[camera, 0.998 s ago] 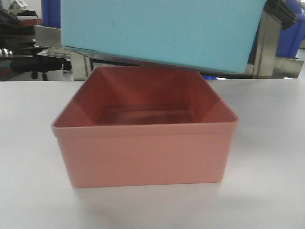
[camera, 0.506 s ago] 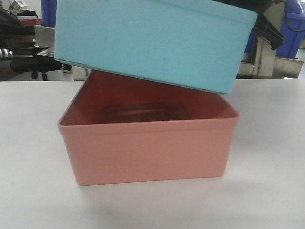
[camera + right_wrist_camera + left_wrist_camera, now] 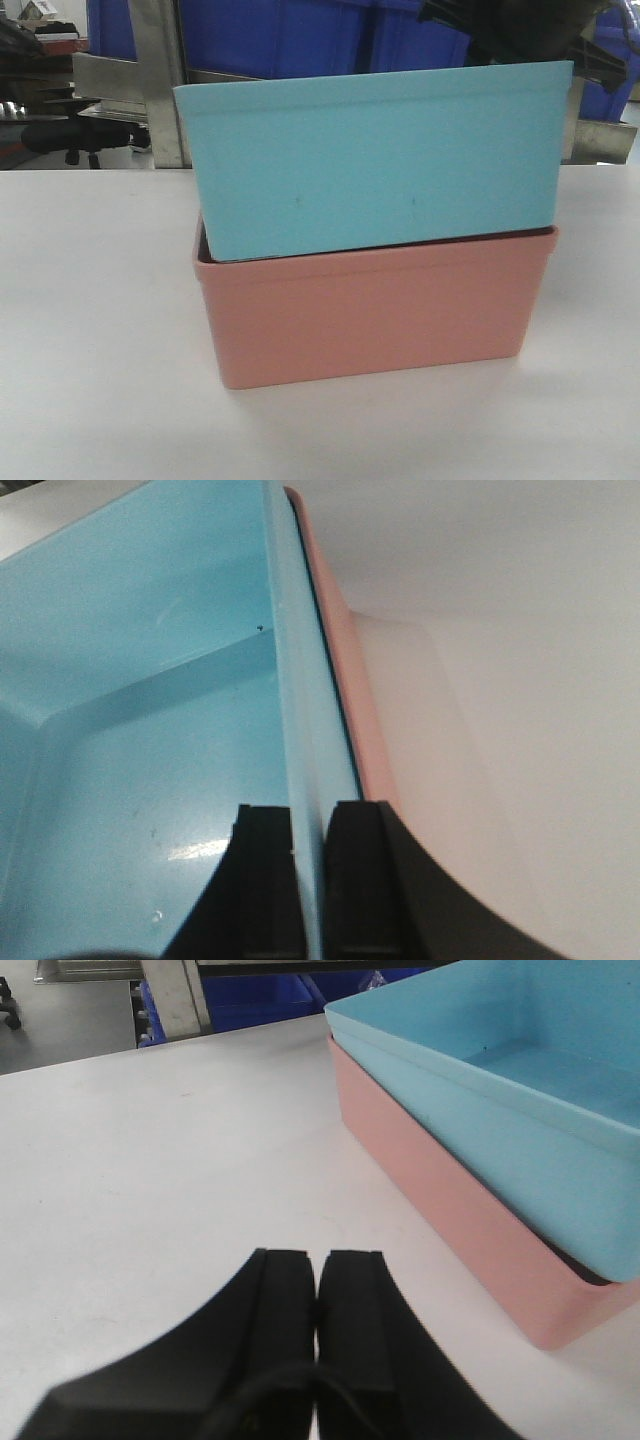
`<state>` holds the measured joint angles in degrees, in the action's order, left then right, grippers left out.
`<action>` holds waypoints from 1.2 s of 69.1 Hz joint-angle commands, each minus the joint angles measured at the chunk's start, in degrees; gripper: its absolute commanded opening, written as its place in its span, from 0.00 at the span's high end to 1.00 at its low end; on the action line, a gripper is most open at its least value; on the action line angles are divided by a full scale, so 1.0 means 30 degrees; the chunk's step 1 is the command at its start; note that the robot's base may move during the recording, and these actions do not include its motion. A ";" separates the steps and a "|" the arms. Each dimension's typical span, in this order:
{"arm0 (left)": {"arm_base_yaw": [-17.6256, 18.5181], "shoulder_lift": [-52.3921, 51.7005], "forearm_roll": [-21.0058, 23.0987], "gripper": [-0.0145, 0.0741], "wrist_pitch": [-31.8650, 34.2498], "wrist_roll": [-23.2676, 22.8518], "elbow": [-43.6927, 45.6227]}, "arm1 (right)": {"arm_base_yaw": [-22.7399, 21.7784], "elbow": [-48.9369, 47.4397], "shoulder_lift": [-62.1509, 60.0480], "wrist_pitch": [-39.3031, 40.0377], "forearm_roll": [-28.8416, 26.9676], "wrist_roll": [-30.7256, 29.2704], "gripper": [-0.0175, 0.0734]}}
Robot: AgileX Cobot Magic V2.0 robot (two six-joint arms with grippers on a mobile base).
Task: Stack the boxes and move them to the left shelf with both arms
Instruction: 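Lower the light-blue bin into the pink bin and release the right gripper, then grasp the rims of the stacked bins with both grippers on opposite ends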
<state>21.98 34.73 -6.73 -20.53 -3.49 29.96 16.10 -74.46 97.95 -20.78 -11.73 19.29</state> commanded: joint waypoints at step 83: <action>0.0157 0.0036 -0.0098 0.84 0.1581 -0.0003 0.0532 | 0.0623 0.4626 -0.1213 1.1739 0.0849 -0.1393 0.53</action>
<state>21.98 34.73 -6.73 -20.53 -3.49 29.96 17.98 -59.04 98.08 9.33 -9.62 15.37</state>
